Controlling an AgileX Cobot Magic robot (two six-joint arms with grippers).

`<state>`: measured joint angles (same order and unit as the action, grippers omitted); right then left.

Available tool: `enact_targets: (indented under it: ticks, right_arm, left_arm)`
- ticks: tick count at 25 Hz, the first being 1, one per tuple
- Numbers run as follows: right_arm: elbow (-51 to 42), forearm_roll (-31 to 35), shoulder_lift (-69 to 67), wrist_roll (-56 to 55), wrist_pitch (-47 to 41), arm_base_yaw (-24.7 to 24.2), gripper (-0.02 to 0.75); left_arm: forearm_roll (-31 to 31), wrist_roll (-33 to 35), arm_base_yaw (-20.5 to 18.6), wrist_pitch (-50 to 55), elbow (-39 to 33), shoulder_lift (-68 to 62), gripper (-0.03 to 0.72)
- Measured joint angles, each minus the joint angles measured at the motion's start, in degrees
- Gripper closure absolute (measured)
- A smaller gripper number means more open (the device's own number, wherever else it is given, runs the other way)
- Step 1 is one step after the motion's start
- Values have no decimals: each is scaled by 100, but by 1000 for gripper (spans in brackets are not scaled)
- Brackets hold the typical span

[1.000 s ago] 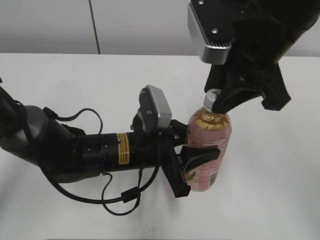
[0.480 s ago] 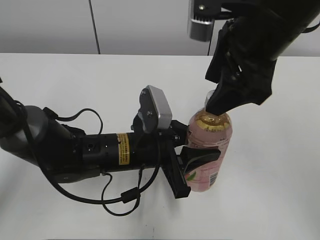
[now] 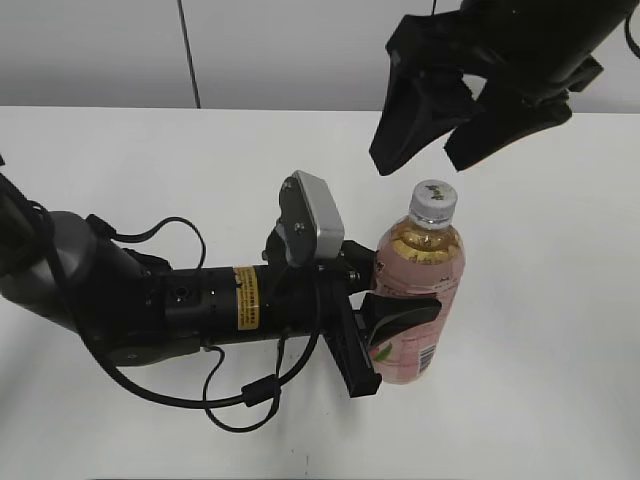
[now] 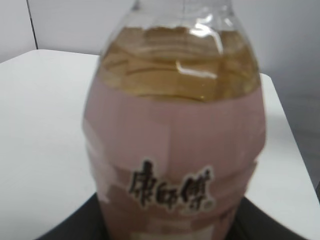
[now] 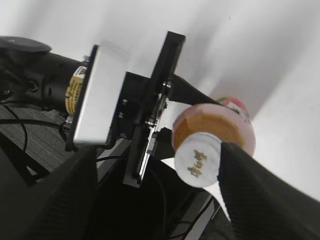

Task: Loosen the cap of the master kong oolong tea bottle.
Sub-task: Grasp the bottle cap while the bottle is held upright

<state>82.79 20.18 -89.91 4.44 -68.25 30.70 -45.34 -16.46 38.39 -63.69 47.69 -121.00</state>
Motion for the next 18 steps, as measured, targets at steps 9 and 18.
enact_targets:
  ticks: [9,18]
  right_arm:
    - [5,-669,-123,-1200,-145,0,171]
    - [5,-632,-381,-1225,-147,86,179]
  left_arm:
    - [-6,0,0,0,0,0,409]
    - [-6,0,0,-5,0,0,409]
